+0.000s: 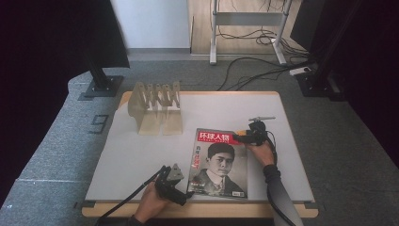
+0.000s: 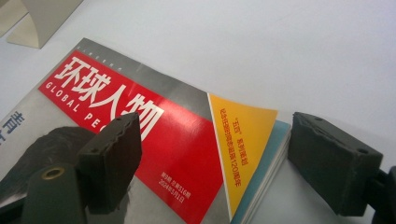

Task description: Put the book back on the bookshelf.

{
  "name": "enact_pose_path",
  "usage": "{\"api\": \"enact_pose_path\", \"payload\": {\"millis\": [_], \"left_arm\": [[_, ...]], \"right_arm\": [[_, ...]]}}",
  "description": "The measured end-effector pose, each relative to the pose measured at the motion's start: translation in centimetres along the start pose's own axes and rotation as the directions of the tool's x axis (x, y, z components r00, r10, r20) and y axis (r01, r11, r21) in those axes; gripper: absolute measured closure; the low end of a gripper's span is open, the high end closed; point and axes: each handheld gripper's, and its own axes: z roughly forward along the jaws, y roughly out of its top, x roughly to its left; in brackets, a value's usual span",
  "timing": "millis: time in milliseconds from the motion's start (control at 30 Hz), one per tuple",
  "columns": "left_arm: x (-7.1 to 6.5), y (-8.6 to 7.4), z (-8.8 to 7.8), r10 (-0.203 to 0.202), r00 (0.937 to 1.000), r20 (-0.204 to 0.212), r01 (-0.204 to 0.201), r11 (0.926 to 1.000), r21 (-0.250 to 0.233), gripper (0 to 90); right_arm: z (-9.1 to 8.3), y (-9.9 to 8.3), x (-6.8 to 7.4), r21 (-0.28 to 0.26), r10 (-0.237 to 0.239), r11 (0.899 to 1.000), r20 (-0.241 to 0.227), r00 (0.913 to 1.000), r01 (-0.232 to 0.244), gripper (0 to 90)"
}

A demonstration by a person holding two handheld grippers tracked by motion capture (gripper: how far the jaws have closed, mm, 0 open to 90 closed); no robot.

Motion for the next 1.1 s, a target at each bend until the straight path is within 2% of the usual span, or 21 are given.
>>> {"api": "enact_pose_path", "payload": {"millis": [167,200,233,267,367,400,467,500,533,567,667,800,933,1100], "left_arm": [[0.0,0.0,0.0,0.000,1.0000,0.000,0.000,1.0000,0.000,0.0],[0.0,0.0,0.0,0.000,1.0000,0.000,0.000,1.0000,0.000,0.0],[0.0,0.0,0.0,0.000,1.0000,0.000,0.000,1.0000,0.000,0.0],[0.0,0.0,0.0,0.000,1.0000,0.000,0.000,1.0000,0.000,0.0],[0.0,0.0,0.0,0.000,1.0000,0.000,0.000,1.0000,0.000,0.0],[0.0,0.0,0.0,0.000,1.0000,0.000,0.000,1.0000,0.000,0.0],[0.0,0.0,0.0,0.001,1.0000,0.000,-0.001,1.0000,0.000,0.0],[0.0,0.0,0.0,0.000,1.0000,0.000,0.000,1.0000,0.000,0.0],[0.0,0.0,0.0,0.001,1.0000,0.000,-0.001,1.0000,0.000,0.0],[0.0,0.0,0.0,0.001,1.0000,0.000,-0.001,1.0000,0.000,0.0],[0.0,0.0,0.0,0.001,1.0000,-0.001,-0.001,1.0000,0.000,0.0],[0.0,0.0,0.0,0.000,1.0000,-0.001,0.000,1.0000,0.000,0.0],[0.0,0.0,0.0,0.000,1.0000,-0.001,0.000,1.0000,-0.001,0.0],[0.0,0.0,0.0,0.001,1.0000,-0.001,-0.001,1.0000,0.000,0.0]], "right_arm": [[0.0,0.1,-0.3,-0.022,0.032,0.999,-0.006,0.9995,-0.033,28.3],[0.0,0.1,-0.3,-0.022,0.032,0.999,-0.006,0.9995,-0.033,28.3],[-0.1,0.1,-0.3,-0.037,0.029,0.999,0.003,0.9996,-0.029,34.5],[-0.1,0.1,-0.3,-0.037,0.029,0.999,0.003,0.9996,-0.029,34.5],[-0.4,0.2,0.1,-0.072,0.006,0.997,0.027,0.9996,-0.004,48.7],[-0.5,0.2,0.1,-0.082,0.001,0.997,0.006,1.0000,0.000,56.3],[-0.6,0.2,0.3,-0.094,0.002,0.996,-0.008,1.0000,-0.003,59.7],[-0.7,0.4,0.8,-0.090,-0.030,0.995,0.007,0.9995,0.030,67.1],[-0.7,0.5,0.9,-0.083,-0.045,0.995,0.017,0.9988,0.046,70.6],[-0.7,0.5,0.9,-0.083,-0.045,0.995,0.017,0.9988,0.046,70.6],[-0.8,0.7,1.4,-0.077,-0.079,0.994,0.057,0.9952,0.084,82.4],[-1.1,0.8,1.6,-0.074,-0.092,0.993,0.062,0.9939,0.096,84.4],[-1.7,1.1,2.3,-0.079,-0.126,0.988,0.065,0.9899,0.131,85.0],[-2.8,1.8,3.2,-0.097,-0.156,0.982,0.040,0.9869,0.160,85.0]]}}
